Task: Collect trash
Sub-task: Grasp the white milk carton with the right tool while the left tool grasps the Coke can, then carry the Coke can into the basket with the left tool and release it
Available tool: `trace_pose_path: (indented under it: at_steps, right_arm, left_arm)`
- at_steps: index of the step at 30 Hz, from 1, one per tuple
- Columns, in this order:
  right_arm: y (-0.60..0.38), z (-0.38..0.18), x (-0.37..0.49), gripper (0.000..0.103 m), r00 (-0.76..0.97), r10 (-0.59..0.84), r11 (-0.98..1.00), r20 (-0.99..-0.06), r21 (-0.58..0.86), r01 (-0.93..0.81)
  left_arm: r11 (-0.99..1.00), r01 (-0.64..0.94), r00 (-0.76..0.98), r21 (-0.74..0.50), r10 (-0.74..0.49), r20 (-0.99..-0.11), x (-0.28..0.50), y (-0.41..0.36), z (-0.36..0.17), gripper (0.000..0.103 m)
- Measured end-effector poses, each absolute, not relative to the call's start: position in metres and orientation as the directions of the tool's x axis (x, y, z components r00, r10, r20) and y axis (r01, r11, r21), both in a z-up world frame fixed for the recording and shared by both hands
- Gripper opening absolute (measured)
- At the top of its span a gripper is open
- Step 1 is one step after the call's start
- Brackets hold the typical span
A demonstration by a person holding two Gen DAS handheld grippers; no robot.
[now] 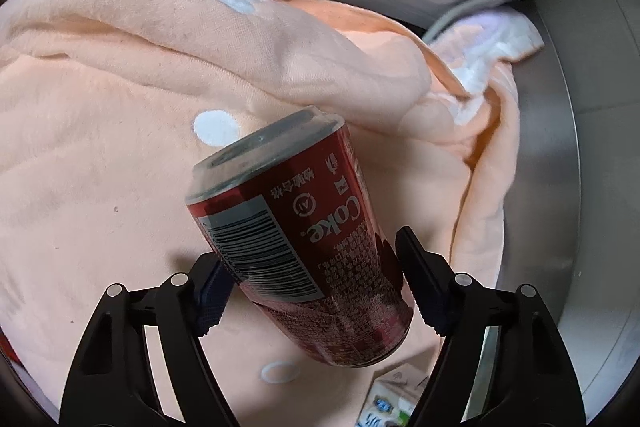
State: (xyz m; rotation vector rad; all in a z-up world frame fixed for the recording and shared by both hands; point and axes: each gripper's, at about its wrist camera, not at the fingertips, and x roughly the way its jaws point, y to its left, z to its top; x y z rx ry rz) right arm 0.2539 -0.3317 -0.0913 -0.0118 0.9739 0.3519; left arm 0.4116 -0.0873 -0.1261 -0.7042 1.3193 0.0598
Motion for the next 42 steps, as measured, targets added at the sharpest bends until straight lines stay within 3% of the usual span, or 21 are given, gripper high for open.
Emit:
trace_pose_path:
  at_steps: [25,33,42]
  right_arm:
    - [-0.259,-0.065,0.218,0.041,0.495,0.381,0.889,-0.781,0.162,-0.428]
    - [-0.207,-0.054,0.209,0.041,0.464,0.447,0.837,-0.765,0.175,-0.518]
    - [-0.124,-0.042,0.204,0.041,0.398,0.53,0.748,-0.749,0.192,-0.636]
  left_arm:
    - [0.85,-0.2,0.353,-0.487,-0.401,-0.845,0.283,-0.024,-0.081,0.066]
    - [0.834,-0.233,0.438,-0.5,-0.369,-0.819,0.229,0.039,-0.061,0.066]
    - [0.814,-0.349,0.531,-0.464,-0.236,-0.814,0.159,0.142,-0.047,0.066]
